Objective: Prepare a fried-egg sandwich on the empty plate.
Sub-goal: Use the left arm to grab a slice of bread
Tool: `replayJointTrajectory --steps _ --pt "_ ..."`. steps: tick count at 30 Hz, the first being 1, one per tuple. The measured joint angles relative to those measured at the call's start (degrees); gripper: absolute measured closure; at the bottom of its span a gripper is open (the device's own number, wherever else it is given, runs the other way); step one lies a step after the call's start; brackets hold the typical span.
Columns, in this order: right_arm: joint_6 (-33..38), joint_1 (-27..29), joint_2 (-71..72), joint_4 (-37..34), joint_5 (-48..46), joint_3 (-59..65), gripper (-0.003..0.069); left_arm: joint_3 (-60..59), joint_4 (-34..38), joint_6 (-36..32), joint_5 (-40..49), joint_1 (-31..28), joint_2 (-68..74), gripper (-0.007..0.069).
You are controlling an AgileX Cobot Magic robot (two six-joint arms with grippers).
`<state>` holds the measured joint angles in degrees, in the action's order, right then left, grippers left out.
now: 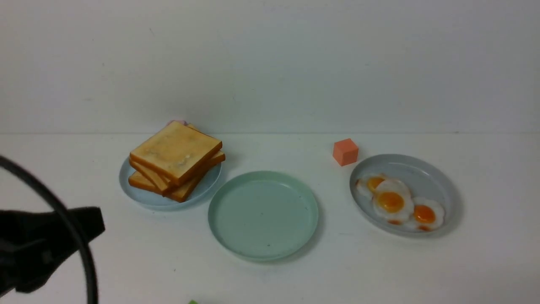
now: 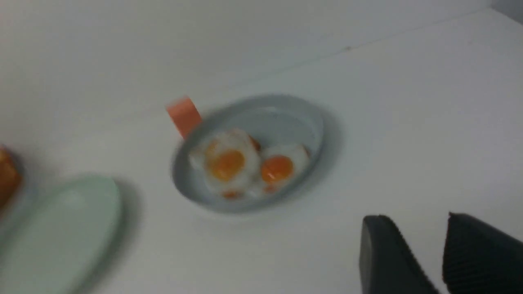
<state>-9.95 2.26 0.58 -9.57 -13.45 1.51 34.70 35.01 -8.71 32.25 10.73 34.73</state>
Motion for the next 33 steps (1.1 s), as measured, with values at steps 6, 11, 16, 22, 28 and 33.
replayJointTrajectory --steps 6,11,16,22,28,33 --pt "-7.63 0.00 0.00 -15.63 11.88 0.00 0.0418 5.77 -0.28 -5.48 7.67 0.11 11.01 0.0484" --pt "-6.45 -0.91 -0.68 -16.14 1.66 -6.52 0.0425 9.34 -1.48 -8.81 11.62 2.51 16.24 0.0638" --pt "6.70 -4.24 -12.65 -12.91 -23.95 -27.07 0.0510 15.07 -3.47 -9.78 10.55 7.85 24.06 0.0638" --pt "19.41 -10.88 -31.87 -12.56 -46.26 -48.42 0.0647 25.85 -7.67 -11.43 6.01 8.36 39.63 0.0638" --pt "20.59 -22.25 -39.60 -11.12 -49.58 -57.41 0.0657 36.70 -14.75 -9.68 5.72 6.04 54.65 0.0638" --pt "20.60 -30.17 -43.05 -7.17 -49.47 -61.19 0.0655 46.29 -26.40 -5.17 5.83 5.82 67.91 0.0624"
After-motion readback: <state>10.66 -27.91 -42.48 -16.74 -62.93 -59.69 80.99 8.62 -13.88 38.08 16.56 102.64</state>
